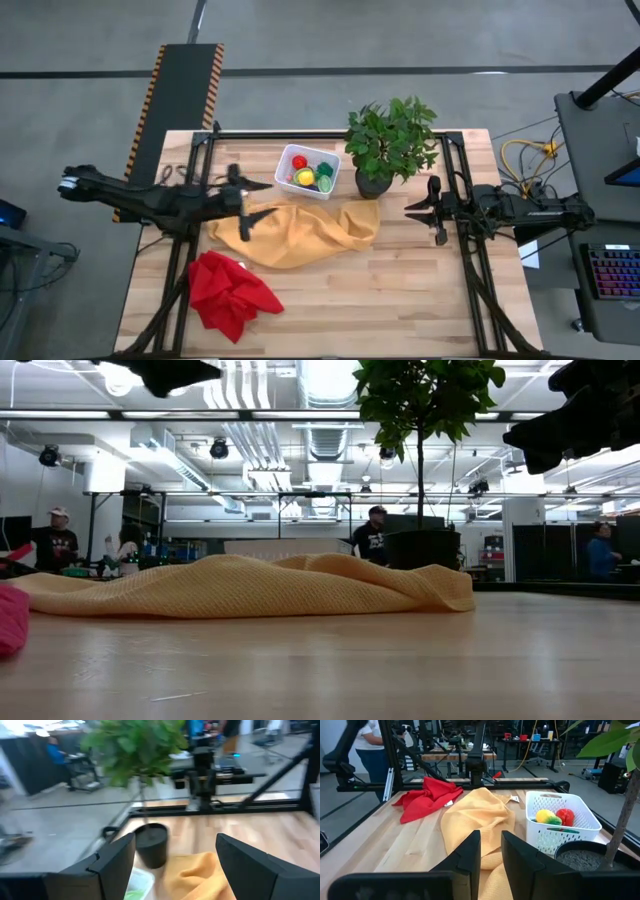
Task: Pick and placing Produce into tupperware
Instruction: Return to Home Position
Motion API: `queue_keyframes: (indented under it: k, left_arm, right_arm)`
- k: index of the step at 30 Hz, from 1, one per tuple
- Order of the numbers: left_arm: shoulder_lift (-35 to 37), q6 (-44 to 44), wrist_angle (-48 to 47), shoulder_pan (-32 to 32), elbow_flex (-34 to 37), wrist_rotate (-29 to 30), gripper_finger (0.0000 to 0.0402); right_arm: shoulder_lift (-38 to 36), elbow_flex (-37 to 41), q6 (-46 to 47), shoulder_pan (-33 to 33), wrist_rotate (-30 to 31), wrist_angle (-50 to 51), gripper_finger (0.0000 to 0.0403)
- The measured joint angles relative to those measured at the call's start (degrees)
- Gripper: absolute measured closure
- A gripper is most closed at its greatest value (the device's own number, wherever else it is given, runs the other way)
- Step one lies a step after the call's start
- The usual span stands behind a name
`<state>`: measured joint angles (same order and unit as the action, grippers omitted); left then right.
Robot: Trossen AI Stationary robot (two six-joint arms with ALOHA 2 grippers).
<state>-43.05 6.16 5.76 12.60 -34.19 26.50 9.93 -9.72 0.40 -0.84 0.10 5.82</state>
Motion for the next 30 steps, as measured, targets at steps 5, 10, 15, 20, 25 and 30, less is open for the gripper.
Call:
queue_keyframes:
  k: [5,10,15,20,25,30]
  left_arm:
    - [8.0,3.4,-2.4,5.2,3.3,9.2,0.014]
    - [13.9,6.4,1.3,5.2,8.0,9.8,0.014]
    - [16.7,7.1,4.7,1.7,11.5,-0.1,0.0165]
    - [22.5,8.3,0.1,-2.9,13.0,0.2,0.0212]
    - [33.0,7.8,-7.4,-4.3,15.1,2.6,0.0261]
    - [42.4,7.8,-7.4,-4.3,19.4,0.0,0.032]
  right_arm:
    - [0.0,0.0,0.0,0.0,0.0,0.0,0.0327]
    - [0.0,0.0,-0.3,0.0,0.0,0.0,0.0327]
    - [0.1,0.0,-1.8,0.0,0.0,-0.3,0.0334]
    - [0.1,0.0,-2.0,0.0,0.0,-0.8,0.0331]
    - [0.1,0.0,-2.4,0.0,0.9,-0.7,0.0328]
    - [0.1,0.0,-3.8,0.0,3.4,-0.5,0.0335]
